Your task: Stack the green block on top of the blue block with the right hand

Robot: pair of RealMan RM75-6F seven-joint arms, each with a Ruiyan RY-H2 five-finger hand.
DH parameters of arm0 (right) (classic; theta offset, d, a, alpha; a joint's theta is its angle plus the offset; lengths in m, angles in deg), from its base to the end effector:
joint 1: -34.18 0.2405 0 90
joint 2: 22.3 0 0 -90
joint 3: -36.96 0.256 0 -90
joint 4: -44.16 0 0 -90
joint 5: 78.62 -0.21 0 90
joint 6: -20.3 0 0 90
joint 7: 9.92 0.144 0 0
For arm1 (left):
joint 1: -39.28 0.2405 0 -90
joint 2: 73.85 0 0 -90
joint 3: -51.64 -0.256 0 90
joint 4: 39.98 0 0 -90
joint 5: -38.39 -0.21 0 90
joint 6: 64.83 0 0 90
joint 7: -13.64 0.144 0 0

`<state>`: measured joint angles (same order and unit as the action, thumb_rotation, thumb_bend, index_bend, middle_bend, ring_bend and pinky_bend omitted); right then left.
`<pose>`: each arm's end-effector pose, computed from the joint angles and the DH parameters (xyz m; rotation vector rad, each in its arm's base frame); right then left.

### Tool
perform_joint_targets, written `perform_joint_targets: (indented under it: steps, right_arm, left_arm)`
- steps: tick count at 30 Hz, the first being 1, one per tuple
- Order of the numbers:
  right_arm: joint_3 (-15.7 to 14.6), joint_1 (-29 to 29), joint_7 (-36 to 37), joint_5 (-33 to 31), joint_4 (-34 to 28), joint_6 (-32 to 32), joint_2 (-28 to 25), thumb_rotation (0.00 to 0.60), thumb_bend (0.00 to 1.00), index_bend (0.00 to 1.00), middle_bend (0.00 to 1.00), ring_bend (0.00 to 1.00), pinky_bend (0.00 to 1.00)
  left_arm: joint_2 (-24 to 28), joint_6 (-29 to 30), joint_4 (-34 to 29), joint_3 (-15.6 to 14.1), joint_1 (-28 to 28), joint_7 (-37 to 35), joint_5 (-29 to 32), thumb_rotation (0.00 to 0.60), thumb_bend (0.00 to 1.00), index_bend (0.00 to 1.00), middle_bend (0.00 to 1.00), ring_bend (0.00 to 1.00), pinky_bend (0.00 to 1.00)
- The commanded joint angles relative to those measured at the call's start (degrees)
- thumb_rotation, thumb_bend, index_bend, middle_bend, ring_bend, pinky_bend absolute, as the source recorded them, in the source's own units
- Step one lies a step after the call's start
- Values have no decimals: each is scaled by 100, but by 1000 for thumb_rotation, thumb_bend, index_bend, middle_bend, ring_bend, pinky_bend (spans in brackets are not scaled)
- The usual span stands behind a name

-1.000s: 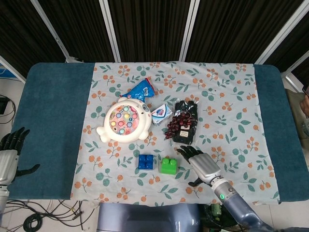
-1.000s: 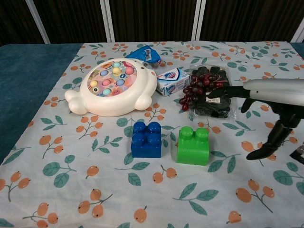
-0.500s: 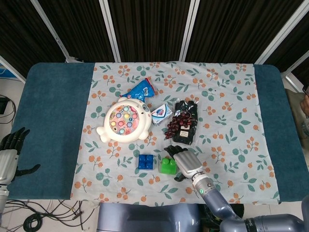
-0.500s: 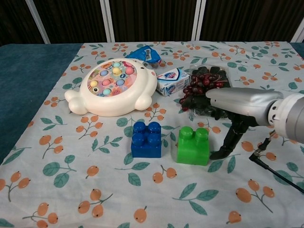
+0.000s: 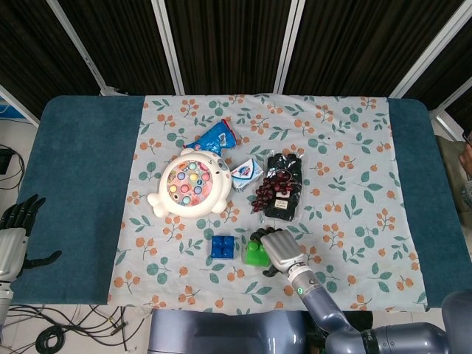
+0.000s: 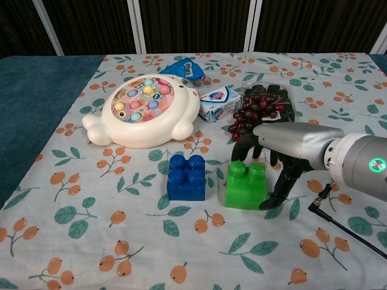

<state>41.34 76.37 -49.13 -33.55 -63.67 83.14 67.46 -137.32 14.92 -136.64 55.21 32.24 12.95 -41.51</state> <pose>-0.1162 -0.2573 -0.0408 1.9626 -1.1781 0.7463 -0.3071 0.1931 0.1499 -1.3423 -1.0478 -0.8952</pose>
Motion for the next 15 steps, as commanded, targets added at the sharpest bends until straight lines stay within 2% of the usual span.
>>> perform_joint_targets:
  steps: [1, 9, 15]
  right_arm:
    - [13, 21, 7, -27, 32, 5, 37, 600, 185, 304, 271, 253, 357]
    - [33, 100, -8, -176, 181, -8, 181, 600, 187, 322, 282, 267, 357]
    - [31, 133, 3, -230, 262, 0, 287, 600, 214, 364, 327, 310, 401]
  left_arm:
    - [4, -6, -6, 0, -1, -8, 7, 600, 0, 0, 0, 0, 0]
    - [16, -23, -38, 7, -6, -27, 37, 600, 0, 0, 0, 0, 0]
    - [28, -23, -46, 10, -6, -57, 38, 600, 0, 0, 0, 0, 0]
